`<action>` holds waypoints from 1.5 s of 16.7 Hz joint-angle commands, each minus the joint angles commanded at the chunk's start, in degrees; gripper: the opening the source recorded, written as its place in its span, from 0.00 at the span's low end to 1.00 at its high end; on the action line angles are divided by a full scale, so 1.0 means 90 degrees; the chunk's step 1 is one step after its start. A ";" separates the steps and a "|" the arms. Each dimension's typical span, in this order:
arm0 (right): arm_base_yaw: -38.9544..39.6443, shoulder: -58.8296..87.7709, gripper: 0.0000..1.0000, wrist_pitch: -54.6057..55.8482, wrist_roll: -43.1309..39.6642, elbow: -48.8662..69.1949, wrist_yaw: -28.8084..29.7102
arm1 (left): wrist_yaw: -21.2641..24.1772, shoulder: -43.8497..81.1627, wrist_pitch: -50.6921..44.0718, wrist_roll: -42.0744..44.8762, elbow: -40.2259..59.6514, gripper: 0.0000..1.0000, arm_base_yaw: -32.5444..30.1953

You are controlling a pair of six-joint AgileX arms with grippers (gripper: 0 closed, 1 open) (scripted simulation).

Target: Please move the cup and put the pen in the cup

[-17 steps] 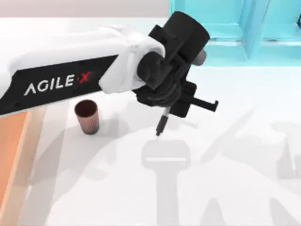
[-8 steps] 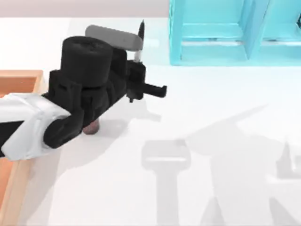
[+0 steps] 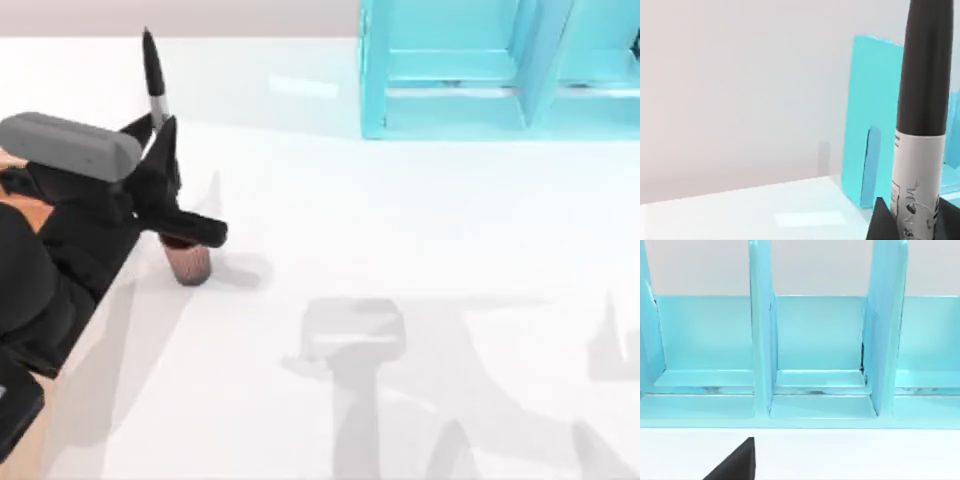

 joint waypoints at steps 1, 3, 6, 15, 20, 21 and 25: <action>0.0000 0.0000 1.00 0.0000 0.0000 0.0000 0.0000 | 0.0032 -0.0123 0.0346 0.0064 -0.0238 0.00 0.0091; 0.0000 0.0000 1.00 0.0000 0.0000 0.0000 0.0000 | 0.0081 -0.0303 0.0859 0.0157 -0.0591 0.00 0.0230; 0.0000 0.0000 1.00 0.0000 0.0000 0.0000 0.0000 | 0.0107 -0.0393 0.1112 0.0202 -0.0770 0.00 0.0300; 0.0000 0.0000 1.00 0.0000 0.0000 0.0000 0.0000 | 0.0144 0.0338 0.1574 0.0201 -0.0441 0.00 0.0305; 0.0000 0.0000 1.00 0.0000 0.0000 0.0000 0.0000 | 0.0207 0.1417 0.2138 0.0192 -0.0048 0.00 0.0368; 0.0000 0.0000 1.00 0.0000 0.0000 0.0000 0.0000 | 0.0216 0.1491 0.2208 0.0190 0.0007 0.00 0.0380; 0.0000 0.0000 1.00 0.0000 0.0000 0.0000 0.0000 | 0.0218 0.1502 0.2219 0.0189 0.0016 0.00 0.0382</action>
